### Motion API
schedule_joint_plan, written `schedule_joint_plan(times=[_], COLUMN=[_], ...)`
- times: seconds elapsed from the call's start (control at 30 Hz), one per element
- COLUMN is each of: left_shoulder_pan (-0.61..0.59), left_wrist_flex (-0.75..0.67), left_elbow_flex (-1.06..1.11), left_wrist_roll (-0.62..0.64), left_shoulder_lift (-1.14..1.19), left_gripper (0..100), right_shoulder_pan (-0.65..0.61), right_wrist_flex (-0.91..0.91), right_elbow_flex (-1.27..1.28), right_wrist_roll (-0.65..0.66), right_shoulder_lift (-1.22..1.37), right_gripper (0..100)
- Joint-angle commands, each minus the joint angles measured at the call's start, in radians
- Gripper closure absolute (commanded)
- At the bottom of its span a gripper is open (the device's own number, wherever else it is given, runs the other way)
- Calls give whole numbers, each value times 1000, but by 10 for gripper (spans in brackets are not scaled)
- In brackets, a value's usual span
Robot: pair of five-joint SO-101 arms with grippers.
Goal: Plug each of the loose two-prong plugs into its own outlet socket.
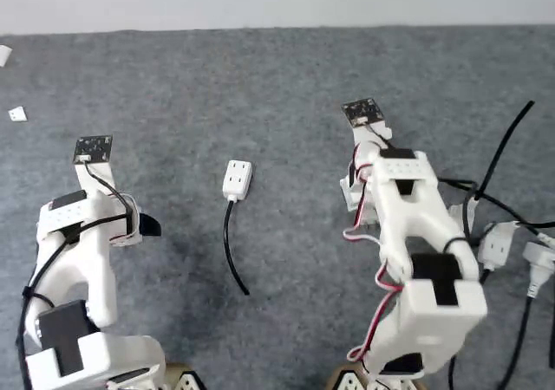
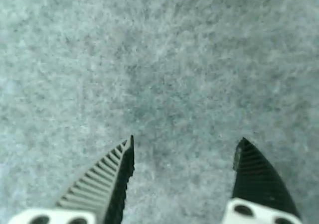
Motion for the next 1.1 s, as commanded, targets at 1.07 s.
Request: schedule_joint_plan(times=[1.07], left_shoulder_pan=[-2], left_wrist_flex=[8], left_elbow_flex=[-47], left_wrist_roll=[-6], left_shoulder_lift=[0], left_gripper=[696], right_shoulder_pan=[-24], right_wrist_flex=[265], right_elbow_flex=[-265], right_wrist_roll=[146], right_shoulder_lift=[45], right_gripper=[836])
